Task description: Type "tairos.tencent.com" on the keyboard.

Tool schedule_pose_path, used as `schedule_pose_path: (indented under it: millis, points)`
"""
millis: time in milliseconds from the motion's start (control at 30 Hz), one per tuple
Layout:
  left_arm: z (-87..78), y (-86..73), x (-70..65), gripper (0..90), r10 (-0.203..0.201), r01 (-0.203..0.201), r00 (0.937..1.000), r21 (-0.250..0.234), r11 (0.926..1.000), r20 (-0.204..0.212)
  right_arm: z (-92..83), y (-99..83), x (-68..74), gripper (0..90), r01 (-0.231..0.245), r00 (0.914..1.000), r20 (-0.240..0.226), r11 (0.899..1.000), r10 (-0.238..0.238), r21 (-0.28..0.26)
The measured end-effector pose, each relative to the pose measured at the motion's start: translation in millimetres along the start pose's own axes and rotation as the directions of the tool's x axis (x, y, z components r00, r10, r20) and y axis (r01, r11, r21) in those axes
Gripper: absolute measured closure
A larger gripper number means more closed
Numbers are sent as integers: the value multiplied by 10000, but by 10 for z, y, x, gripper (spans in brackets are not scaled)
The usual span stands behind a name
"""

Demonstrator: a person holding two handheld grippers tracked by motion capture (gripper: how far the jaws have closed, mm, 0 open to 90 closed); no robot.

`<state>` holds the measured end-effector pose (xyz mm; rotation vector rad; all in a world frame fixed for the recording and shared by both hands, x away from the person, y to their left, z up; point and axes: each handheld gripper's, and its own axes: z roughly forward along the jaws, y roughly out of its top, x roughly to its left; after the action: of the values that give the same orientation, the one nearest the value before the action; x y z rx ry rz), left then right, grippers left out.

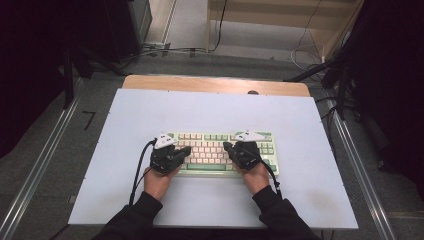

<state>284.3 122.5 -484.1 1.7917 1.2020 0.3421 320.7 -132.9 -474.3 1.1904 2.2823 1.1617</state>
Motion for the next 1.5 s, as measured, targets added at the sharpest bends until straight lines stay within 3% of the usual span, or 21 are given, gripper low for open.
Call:
schedule_pose_path:
  millis: [833, 1500]
  points:
    - [-10, 2, 3, 900, -10, 10, 10000, -24, 10000, 6, -88, -32, 96, 874, 281, 9992, -282, 9996, -282, -26]
    - [-14, 3, 4, 900, 10, -10, 10000, 5, 10000, 54, -25, -141, 220, 874, 606, 9968, -545, 9972, -582, 439]
